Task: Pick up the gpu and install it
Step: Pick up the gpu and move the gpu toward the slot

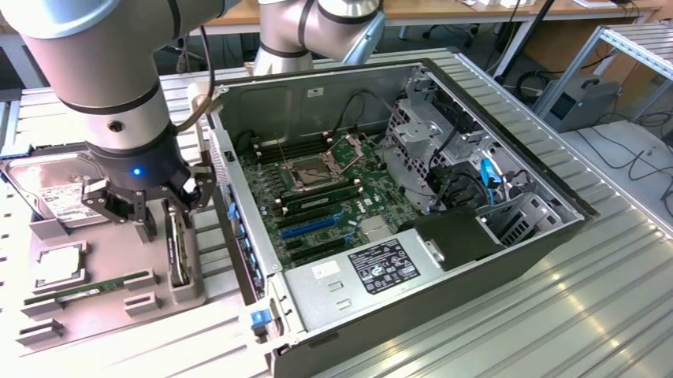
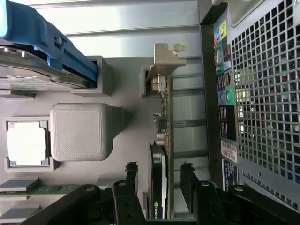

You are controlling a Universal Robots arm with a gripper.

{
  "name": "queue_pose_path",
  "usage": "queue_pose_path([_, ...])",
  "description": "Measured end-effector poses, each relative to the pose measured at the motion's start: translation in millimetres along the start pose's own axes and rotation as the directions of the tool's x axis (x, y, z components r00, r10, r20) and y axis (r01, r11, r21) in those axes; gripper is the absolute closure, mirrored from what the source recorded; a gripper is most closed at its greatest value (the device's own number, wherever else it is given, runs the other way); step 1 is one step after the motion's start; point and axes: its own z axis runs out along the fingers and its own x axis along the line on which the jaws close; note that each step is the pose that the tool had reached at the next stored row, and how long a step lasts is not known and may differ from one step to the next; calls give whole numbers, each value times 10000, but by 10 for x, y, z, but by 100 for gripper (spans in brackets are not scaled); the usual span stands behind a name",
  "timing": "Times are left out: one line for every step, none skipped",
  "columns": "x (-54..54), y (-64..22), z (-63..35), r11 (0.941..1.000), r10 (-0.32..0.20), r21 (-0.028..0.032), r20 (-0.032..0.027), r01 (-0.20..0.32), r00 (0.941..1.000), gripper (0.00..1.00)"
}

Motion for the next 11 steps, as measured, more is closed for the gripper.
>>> queue_pose_path([0,2,6,10000,-1,0,0,1,10000,50])
queue_pose_path([1,6,15,10000,5,2,-1,-5,10000,50])
queue_pose_path([2,11,23,10000,7,1,0,-7,10000,50])
queue_pose_path([2,15,29,10000,8,1,1,-8,10000,50])
queue_pose_path([3,20,38,10000,9,1,1,-9,10000,50])
queue_pose_path([4,26,49,10000,10,1,1,-10,10000,50])
queue_pose_path([4,32,58,10000,12,0,1,-12,10000,50])
queue_pose_path([5,38,66,10000,12,1,1,-12,10000,50])
queue_pose_path([6,43,77,10000,14,0,2,-14,10000,50])
queue_pose_path([6,48,86,10000,16,0,2,-16,10000,50])
queue_pose_path([6,52,89,10000,15,1,1,-15,10000,50])
